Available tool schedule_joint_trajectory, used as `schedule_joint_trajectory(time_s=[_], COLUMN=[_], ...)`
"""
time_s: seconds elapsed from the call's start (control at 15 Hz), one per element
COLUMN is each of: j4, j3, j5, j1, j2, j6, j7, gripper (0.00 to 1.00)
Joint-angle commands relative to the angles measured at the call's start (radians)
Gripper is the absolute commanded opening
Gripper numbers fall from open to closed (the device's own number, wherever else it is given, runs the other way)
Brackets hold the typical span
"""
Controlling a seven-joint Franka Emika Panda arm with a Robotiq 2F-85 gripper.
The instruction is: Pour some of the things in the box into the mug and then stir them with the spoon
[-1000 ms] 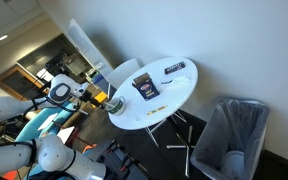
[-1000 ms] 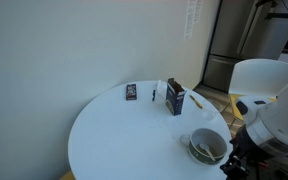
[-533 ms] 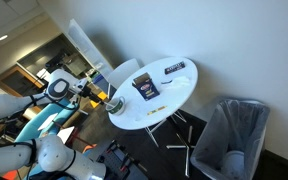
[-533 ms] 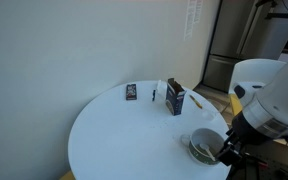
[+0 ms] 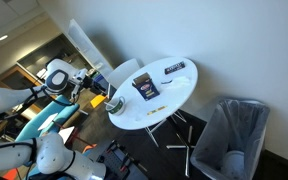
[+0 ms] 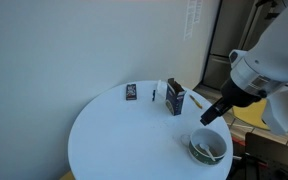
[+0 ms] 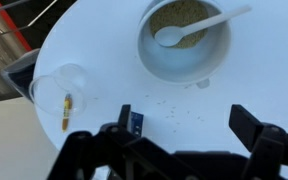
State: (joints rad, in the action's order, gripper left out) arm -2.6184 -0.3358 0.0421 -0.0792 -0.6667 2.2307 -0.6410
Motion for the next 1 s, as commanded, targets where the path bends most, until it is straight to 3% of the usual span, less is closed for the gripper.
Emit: schedule_joint_trajectory(time_s=[0.0,0.33,0.6,0.73,0.93], j4=[0.102,0.253,0.360,0.311,0.343], j3=[0.027,0.104,0.228,0.237,0.257], j5=[0.058,0.106,0.024,0.062,0.057], j1=[-0.085,-0.156,-0.119,-0.111,-0.102], j2=[0.100,0.248,0.357,0.325,0.357], j6=[-0.025,-0.054,-0.044,-0.011,-0.012], j7=[-0.087,-0.175,-0.119,-0.132,-0.125], gripper=[1.00,1.00,1.00,1.00,1.00])
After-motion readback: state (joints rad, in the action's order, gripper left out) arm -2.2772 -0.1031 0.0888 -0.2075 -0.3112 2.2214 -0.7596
